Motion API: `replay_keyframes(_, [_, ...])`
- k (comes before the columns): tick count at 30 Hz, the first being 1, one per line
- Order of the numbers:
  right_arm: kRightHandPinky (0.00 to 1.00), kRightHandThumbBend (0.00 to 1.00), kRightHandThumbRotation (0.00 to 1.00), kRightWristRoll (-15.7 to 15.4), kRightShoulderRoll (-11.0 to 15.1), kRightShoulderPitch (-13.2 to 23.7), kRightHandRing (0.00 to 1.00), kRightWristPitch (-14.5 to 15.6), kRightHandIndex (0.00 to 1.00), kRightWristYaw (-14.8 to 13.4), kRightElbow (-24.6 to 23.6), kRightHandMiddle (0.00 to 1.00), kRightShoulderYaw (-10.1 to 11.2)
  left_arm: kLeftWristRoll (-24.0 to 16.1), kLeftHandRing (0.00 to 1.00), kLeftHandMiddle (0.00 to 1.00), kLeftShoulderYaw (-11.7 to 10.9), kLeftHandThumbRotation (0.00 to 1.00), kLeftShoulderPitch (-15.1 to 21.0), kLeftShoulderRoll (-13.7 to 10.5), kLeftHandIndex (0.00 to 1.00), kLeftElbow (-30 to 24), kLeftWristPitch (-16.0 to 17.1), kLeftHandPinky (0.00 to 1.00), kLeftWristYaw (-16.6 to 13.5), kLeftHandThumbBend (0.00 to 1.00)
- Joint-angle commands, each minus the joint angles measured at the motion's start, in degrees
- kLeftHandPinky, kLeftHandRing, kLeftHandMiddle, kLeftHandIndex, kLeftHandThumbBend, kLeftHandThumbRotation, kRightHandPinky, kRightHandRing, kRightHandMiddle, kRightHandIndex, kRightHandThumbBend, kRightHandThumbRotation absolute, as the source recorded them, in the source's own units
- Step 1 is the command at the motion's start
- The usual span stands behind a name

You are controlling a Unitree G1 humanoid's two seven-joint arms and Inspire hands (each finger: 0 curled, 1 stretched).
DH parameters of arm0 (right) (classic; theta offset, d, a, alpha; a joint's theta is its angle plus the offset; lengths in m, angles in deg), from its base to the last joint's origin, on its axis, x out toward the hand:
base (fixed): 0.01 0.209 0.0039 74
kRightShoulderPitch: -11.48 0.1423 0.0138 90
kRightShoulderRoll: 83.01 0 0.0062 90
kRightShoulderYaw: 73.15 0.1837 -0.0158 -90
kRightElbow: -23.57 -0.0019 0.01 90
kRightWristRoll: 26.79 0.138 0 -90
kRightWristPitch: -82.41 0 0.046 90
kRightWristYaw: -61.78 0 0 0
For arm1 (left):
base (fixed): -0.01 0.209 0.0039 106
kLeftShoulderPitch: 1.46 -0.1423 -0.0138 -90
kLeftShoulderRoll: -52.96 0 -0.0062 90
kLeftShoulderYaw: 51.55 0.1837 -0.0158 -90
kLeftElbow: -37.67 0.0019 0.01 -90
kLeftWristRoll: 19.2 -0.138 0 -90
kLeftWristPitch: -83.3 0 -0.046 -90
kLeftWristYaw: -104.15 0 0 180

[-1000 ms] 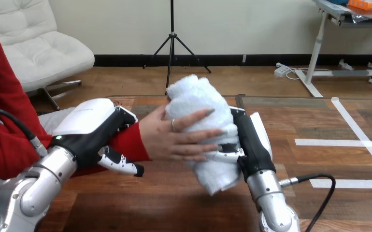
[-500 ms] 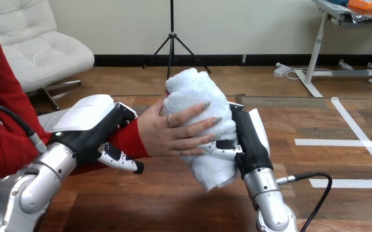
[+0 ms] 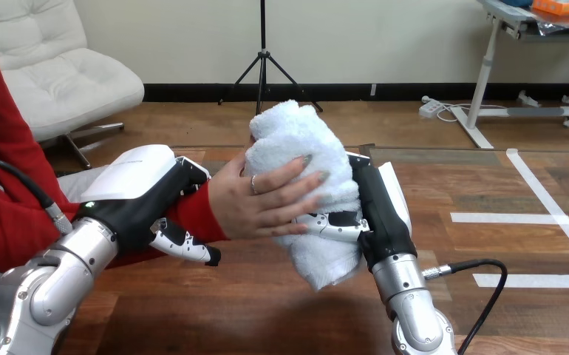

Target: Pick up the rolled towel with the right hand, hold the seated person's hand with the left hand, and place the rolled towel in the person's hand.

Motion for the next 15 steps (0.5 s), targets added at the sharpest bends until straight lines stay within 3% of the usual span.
replay_keyframes(1, [0.24,0.77,0.00,0.3,-1.9,2.6,0.29,-2.1,0.42,1.3,-5.0,0.35,-1.9,1.3,0.32,0.39,-0.9,0.00,4.7,0.9,0.41,-3.2,1.0,0.27,-0.5,0.81])
replay_keyframes(15, [0.26,0.76,0.00,0.7,-1.2,2.0,0.30,-1.4,0.42,1.9,-5.8,0.36,-2.2,1.8,0.32,0.39,-0.7,0.00,4.6,0.8,0.40,-3.0,1.3,0.27,-0.8,0.81])
